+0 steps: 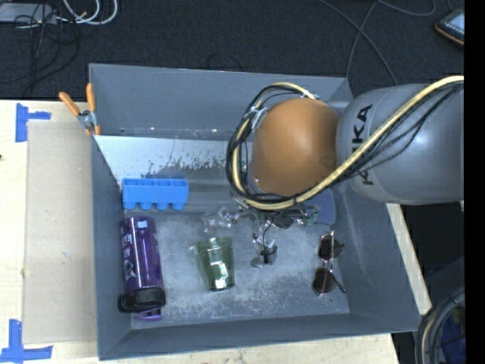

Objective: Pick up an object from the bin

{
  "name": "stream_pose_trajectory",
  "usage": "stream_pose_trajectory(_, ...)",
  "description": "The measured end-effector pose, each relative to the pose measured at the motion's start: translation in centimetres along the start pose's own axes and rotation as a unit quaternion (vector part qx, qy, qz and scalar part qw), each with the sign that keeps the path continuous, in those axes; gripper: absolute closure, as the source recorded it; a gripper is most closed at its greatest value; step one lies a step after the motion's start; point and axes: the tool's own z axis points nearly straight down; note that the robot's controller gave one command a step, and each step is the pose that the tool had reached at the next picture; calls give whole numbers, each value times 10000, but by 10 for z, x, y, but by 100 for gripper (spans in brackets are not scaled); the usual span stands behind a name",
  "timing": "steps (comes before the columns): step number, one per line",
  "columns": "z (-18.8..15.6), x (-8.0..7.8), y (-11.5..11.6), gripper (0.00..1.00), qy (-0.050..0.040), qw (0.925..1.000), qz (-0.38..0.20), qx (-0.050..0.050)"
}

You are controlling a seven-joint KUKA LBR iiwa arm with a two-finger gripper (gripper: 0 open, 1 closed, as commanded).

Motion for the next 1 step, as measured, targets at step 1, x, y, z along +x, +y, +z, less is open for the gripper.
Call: stream_pose_trajectory(1,70,-12,22,0,-3,9995,-323,-2)
